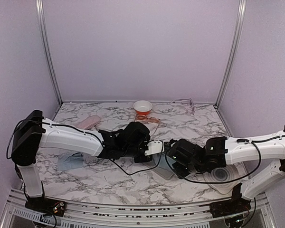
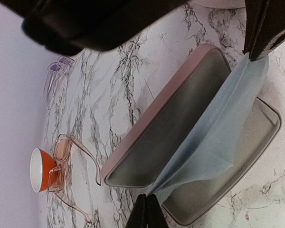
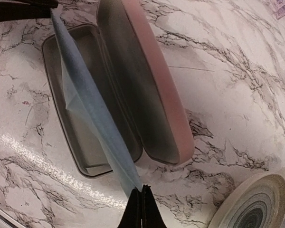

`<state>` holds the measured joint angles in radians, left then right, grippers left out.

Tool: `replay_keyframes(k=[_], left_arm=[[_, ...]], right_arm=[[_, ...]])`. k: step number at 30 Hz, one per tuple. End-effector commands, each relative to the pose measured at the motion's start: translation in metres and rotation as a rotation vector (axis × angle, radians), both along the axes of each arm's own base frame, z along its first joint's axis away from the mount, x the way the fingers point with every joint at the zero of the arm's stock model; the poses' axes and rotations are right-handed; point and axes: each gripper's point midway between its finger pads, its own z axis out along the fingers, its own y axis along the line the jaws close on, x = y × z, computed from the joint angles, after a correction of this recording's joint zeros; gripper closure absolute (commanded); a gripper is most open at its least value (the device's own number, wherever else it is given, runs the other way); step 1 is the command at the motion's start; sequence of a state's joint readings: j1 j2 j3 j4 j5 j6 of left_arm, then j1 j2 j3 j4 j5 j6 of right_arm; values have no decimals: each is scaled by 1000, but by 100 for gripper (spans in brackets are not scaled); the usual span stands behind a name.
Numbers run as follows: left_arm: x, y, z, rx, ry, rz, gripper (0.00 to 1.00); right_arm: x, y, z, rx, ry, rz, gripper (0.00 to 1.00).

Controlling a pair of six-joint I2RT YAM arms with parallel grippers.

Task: Organize the sunglasses
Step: Place the folded cleaning cloth in the sunglasses case.

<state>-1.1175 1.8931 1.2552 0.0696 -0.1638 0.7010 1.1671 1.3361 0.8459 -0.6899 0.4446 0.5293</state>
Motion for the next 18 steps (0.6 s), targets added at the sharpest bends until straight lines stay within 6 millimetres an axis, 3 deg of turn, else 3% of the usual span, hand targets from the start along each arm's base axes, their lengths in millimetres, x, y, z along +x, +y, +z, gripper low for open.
replay_keyframes(k=[1, 8, 18], left_arm=[[13, -6, 0, 2, -13, 12, 100], [24, -8, -5, 12, -19, 36, 100], [37, -11, -14, 27, -21, 54, 100]], right_arm=[[14, 21, 18, 46, -43, 33, 100], [32, 17, 18, 40, -59, 14, 100], [38, 17, 8, 14, -61, 24, 100]])
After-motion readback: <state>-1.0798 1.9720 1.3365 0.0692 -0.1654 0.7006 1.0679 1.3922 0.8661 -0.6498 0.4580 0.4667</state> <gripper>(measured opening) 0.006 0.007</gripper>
